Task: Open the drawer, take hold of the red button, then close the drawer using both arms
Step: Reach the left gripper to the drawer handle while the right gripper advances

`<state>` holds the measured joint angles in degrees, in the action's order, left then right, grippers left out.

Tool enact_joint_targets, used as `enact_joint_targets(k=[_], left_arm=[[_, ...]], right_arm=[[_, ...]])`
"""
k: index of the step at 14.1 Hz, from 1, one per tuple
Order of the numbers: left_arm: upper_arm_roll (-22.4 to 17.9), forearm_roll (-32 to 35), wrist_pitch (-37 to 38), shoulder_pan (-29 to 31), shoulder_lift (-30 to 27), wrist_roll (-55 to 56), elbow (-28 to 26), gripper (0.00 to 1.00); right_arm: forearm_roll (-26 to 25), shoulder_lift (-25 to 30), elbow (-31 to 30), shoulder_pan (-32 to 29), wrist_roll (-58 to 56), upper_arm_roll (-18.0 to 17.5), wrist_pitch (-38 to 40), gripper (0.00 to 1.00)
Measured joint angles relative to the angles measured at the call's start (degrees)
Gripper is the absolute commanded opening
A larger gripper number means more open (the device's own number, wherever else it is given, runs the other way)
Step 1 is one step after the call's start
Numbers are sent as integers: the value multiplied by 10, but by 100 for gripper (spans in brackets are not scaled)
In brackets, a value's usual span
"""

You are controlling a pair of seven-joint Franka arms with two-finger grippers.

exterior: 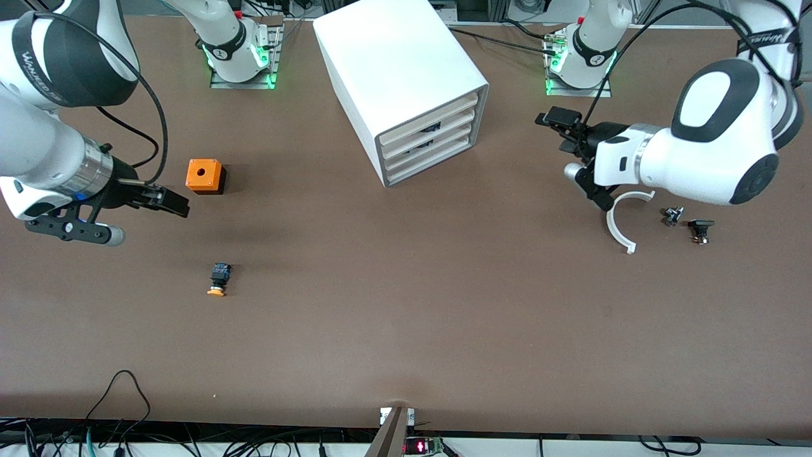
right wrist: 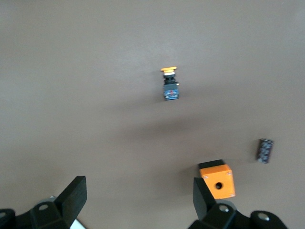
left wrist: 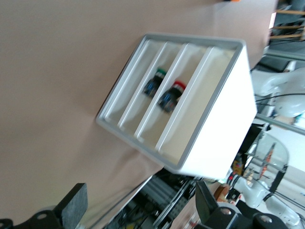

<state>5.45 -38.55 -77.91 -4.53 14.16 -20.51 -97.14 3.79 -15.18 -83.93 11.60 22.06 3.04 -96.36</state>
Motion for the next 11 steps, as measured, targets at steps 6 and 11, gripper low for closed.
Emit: enact_joint_targets(k=[6,11], left_arm=[[36,-146,-176,-1,9,-188,-190,99],[69,-229,-253,-2,13,-322,-298,96]], right_arm=[[21,-10,2,29,131,-1,-47,99],[21,-42,40,66,226,-1,-55,99]])
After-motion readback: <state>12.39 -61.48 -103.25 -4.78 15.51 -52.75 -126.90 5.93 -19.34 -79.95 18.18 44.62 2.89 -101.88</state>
